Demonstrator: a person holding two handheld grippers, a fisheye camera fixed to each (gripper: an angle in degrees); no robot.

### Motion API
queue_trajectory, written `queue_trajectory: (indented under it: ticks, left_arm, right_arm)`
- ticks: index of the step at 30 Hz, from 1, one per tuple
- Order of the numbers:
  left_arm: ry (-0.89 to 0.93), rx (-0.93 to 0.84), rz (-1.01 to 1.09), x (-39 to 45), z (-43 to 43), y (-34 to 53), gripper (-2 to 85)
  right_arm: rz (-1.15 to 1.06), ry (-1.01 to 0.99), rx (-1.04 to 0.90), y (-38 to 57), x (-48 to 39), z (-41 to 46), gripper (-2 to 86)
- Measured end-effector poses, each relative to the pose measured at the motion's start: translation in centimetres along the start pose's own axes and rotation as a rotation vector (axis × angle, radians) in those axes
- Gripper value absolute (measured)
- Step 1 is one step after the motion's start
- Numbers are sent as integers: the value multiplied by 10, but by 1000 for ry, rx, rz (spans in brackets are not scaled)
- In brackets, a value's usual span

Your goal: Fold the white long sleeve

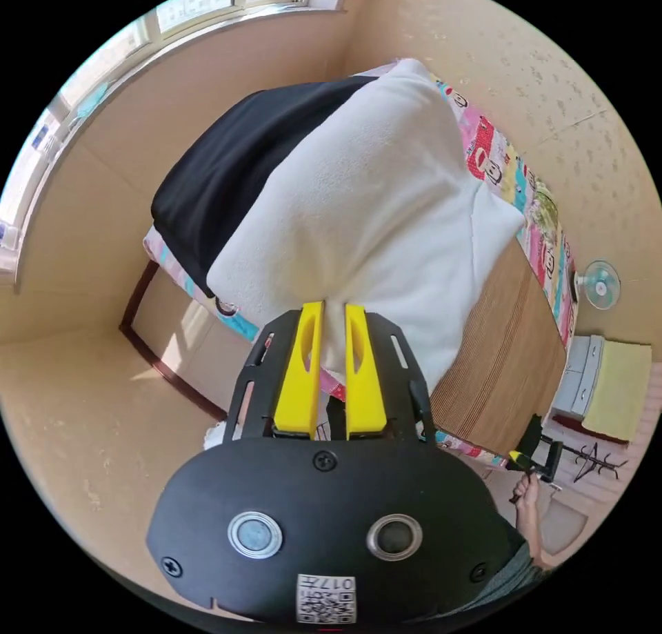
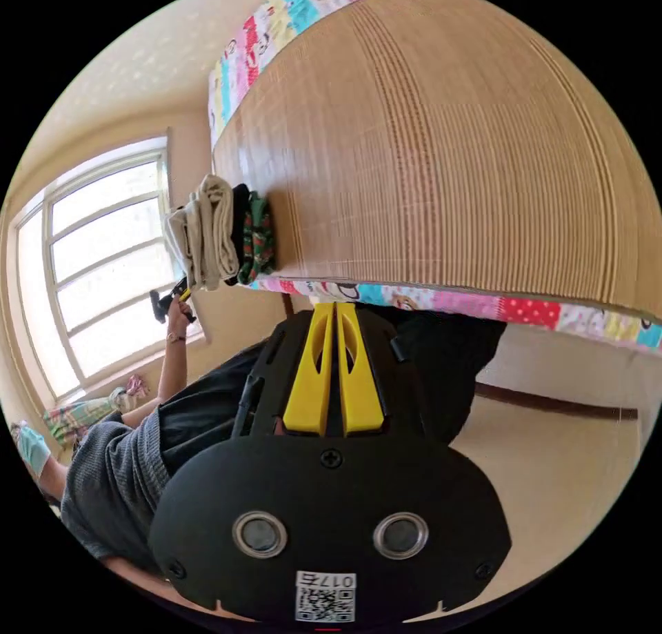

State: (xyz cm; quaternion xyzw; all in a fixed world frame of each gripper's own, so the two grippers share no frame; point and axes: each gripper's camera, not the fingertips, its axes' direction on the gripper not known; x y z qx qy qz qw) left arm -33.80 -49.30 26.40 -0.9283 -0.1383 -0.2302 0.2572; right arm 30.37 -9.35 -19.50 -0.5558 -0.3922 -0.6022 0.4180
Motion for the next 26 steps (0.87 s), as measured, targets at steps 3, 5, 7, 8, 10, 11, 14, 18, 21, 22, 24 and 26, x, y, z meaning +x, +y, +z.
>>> queue_trajectory:
  ticks: [3,5,7,8,10,11,14,18,21,22,24,26]
  left_arm:
    - [2,107,-83,24,-21,21,37]
    - [35,335,-94,44,-48,51,9]
    - [61,532,-32,72,-63,84,-3]
    - [71,556,47,98,-63,95,-6]
    - [108,475,210,146,-51,101,-9]
    - [134,413,317,181,-39,106,-9]
    - [188,344,491,272,-5,134,-10]
    - [373,80,707,403,56,196,-10]
    - [482,-3,796,477,83,250,-10]
    - [508,-24,798,489,89,259,-10]
    - [653,-162,780,532,118,289,-10]
    - [751,-271,759,558,141,306,-10]
  right_arm:
    - [119,118,169,76,20,-38,4]
    - [158,297,317,129,14,-56,4]
    - [189,474,422,160,4,-64,3]
    - [204,597,510,178,-5,-70,3]
    - [219,810,694,207,-25,-81,3]
    - [245,956,842,225,-37,-87,2]
    - [448,1153,1149,266,-41,-112,2]
    - [368,770,1192,309,7,-162,2]
    - [364,428,1154,337,84,-199,3]
    - [356,275,1083,341,123,-209,3]
    - [399,19,911,339,187,-217,4]
    - [334,-304,826,339,252,-218,5]
